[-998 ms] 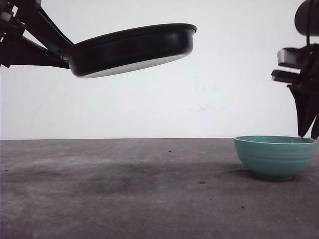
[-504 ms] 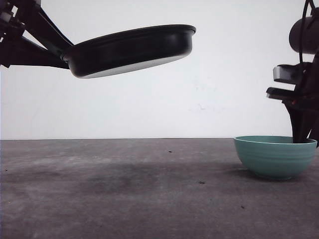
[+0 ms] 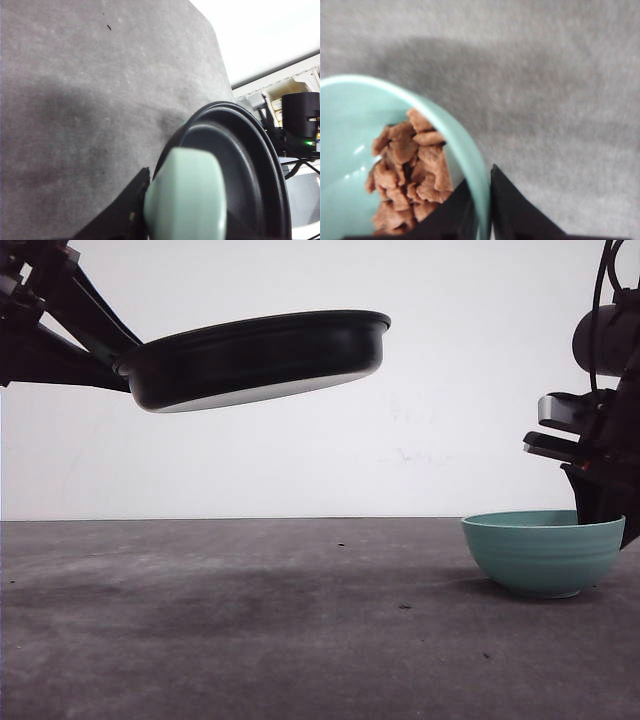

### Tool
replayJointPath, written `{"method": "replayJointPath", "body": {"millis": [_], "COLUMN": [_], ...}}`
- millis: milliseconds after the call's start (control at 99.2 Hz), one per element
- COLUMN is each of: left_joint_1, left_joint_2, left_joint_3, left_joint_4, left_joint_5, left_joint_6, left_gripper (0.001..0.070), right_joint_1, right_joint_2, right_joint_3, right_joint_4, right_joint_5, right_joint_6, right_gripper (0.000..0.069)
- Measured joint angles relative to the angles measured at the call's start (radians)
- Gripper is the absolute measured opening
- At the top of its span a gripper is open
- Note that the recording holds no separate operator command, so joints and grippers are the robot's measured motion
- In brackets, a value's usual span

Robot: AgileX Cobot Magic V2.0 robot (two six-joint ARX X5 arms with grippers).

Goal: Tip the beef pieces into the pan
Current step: 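Grasp the green bowl rim with the right gripper and lift it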

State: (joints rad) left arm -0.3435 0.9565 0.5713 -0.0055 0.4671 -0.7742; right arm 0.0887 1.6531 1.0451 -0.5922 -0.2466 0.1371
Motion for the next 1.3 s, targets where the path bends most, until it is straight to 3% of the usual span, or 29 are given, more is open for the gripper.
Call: {"method": "replayJointPath", "body": {"millis": [393,544,716,1129,1301], "left_joint_1": [-0.002,-0.025,-0.071,-0.177,-0.185], "left_joint_2": [0.062,0.106,0.118,0.137,0.137], "left_joint_3": [0.011,0.077,0.15,0.227,0.238], "left_joint_4": [-0.171,-0.261,-0.271,-0.34,-0.365], "left_joint_5": [-0.003,-0.004,-0.034,-0.072,-0.074], "left_joint_6": [0.002,0.055,0.096,0.109,0.111], "left_gripper": [0.0053,0.0053,0.0053,0.0053,0.0053], "right_joint_1": [0.054,0.126,0.256,0.608,0.75], "right_joint_2": [-0.248,-0.357,-0.472,-0.511,-0.505], "right_joint_3": [0.004,0.022,0.027,0.028,0.028], "right_joint_4": [0.03,0.038,0.101,0.197,0.226], "right_joint_5": [-0.024,-0.062,-0.056,0.249,0.451], "right_joint_6": [0.024,0.051,0.109,0.144,0.091], "right_gripper": [0.0017,0.0017,0.0017,0.0017,0.0017]}}
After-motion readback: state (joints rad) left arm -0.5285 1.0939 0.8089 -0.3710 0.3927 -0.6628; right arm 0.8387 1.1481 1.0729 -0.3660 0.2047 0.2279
